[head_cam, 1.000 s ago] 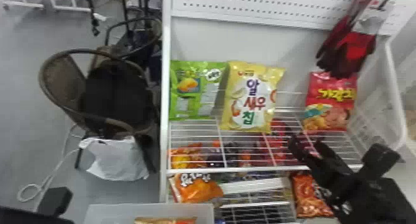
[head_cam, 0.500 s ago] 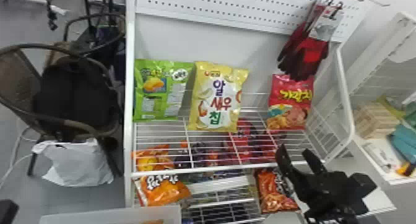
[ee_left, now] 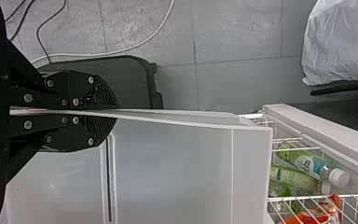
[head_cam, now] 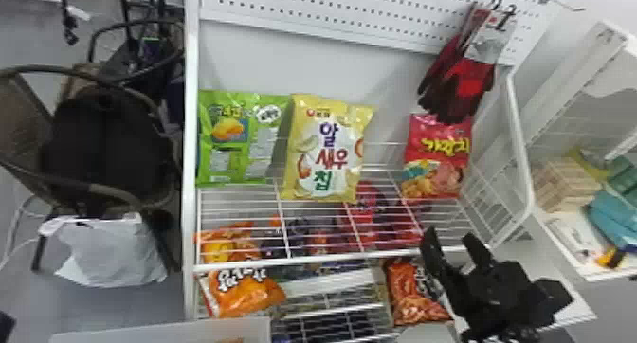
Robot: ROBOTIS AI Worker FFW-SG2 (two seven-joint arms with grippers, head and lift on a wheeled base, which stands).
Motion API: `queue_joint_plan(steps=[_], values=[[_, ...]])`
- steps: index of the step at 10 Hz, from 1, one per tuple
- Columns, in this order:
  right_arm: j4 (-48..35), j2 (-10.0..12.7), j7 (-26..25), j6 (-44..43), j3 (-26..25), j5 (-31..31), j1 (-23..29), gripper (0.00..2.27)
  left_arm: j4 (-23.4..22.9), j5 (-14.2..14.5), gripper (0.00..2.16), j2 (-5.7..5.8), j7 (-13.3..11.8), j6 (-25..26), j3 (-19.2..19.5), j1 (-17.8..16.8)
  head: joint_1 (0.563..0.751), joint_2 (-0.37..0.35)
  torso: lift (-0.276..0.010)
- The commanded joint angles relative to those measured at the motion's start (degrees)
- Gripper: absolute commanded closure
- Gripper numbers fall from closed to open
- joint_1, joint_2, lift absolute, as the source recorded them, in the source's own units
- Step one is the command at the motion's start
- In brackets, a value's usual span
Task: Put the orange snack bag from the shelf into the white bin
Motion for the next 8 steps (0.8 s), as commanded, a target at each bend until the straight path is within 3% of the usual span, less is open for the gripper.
queue_joint_plan(steps=[1, 8], values=[[0.10, 0.04, 0.00, -0.01, 0.53, 0.27, -0.07, 0.08, 0.04, -0.01, 2.14, -0.15, 0.00, 0.07, 0.34, 0.02, 0.695, -0.350, 0.001], [0.10, 0.22, -0.35, -1.42, 0.62, 0.44, 0.37, 0.08, -0.75, -0.98, 2.14, -0.15, -0.09, 0.07, -0.01, 1.07, 0.695, -0.350, 0.001]])
